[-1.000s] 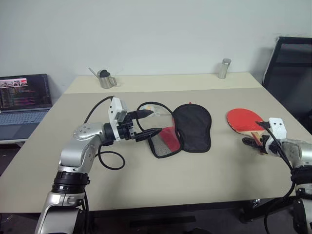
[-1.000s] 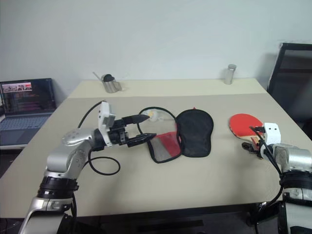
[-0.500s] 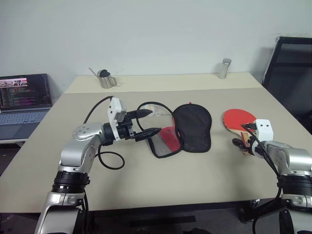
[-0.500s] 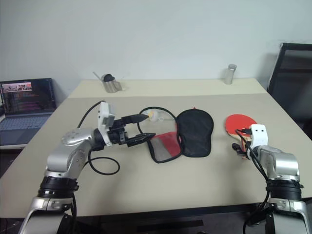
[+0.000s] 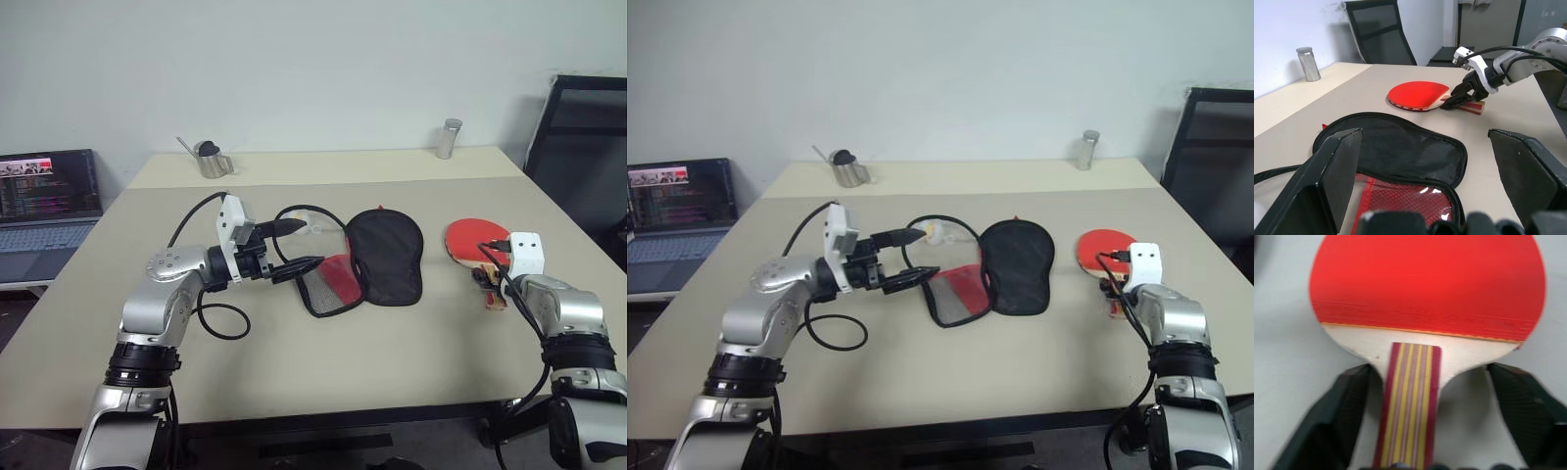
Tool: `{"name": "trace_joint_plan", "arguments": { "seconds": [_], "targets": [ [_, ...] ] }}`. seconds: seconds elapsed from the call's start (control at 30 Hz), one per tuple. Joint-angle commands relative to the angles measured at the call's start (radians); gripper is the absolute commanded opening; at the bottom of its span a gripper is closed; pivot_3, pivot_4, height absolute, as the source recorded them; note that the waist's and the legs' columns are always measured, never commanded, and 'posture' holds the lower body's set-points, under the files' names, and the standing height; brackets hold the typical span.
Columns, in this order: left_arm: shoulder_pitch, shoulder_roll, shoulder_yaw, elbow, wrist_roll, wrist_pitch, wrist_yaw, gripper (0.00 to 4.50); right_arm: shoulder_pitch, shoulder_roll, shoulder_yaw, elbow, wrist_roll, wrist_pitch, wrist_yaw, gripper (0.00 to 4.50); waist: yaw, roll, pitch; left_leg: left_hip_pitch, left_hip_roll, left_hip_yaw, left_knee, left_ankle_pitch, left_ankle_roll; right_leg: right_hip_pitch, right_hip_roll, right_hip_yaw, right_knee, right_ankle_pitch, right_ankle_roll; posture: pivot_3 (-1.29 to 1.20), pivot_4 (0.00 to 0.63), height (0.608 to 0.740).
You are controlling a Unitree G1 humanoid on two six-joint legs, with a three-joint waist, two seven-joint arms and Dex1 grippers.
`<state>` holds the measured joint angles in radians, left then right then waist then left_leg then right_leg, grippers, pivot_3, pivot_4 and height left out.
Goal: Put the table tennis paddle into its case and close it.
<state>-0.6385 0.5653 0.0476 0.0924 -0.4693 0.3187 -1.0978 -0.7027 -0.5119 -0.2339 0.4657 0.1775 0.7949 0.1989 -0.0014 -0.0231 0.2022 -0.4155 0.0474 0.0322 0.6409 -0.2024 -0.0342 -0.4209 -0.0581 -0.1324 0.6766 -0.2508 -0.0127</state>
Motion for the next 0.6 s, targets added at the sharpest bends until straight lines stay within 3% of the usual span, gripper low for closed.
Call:
{"name": "trace_joint_plan", "arguments": {
  "seconds": [0.03, 0.13, 0.23, 0.6],
  "targets": [
    [0.0, 0.017, 0.028, -0.025, -0.004, -0.019, 0.005, 4.5, -0.008, 0.01, -0.009, 0.011, 0.005, 0.024, -0.005, 2.67, 0.0, -0.002, -0.001, 0.0, 0.0, 0.0, 0.0, 0.0, 0.0, 0.0, 0.001, 0.001, 0.0, 0.0, 0.0, 0.0, 0.15, 0.74],
    [0.01, 0.027, 0.035, -0.032, -0.005, -0.017, 0.005, 4.5, -0.006, 0.016, -0.015, -0.001, 0.011, 0.044, -0.007, 1.79, 0.0, -0.004, -0.002, 0.0, 0.0, 0.0, 0.0, 0.0, 0.0, 0.0, 0.002, 0.003, 0.0, 0.0, 0.001, 0.0, 0.15, 0.74],
    [0.02, 0.042, 0.044, -0.037, -0.008, -0.014, 0.007, 4.5, -0.005, 0.019, -0.018, -0.005, 0.011, 0.048, -0.013, 1.21, 0.001, -0.004, -0.002, 0.0, 0.0, 0.0, 0.001, 0.0, 0.0, 0.0, 0.002, 0.005, 0.0, 0.001, 0.001, 0.0, 0.15, 0.74],
    [0.066, 0.095, 0.096, -0.056, -0.026, -0.003, 0.015, 4.5, -0.031, -0.002, -0.038, -0.162, 0.049, 0.127, 0.011, 1.15, 0.0, -0.003, -0.001, 0.0, -0.001, 0.003, -0.001, 0.0, 0.0, -0.003, 0.003, 0.009, 0.0, 0.001, 0.001, 0.0, 0.15, 0.74]
  ]
}}
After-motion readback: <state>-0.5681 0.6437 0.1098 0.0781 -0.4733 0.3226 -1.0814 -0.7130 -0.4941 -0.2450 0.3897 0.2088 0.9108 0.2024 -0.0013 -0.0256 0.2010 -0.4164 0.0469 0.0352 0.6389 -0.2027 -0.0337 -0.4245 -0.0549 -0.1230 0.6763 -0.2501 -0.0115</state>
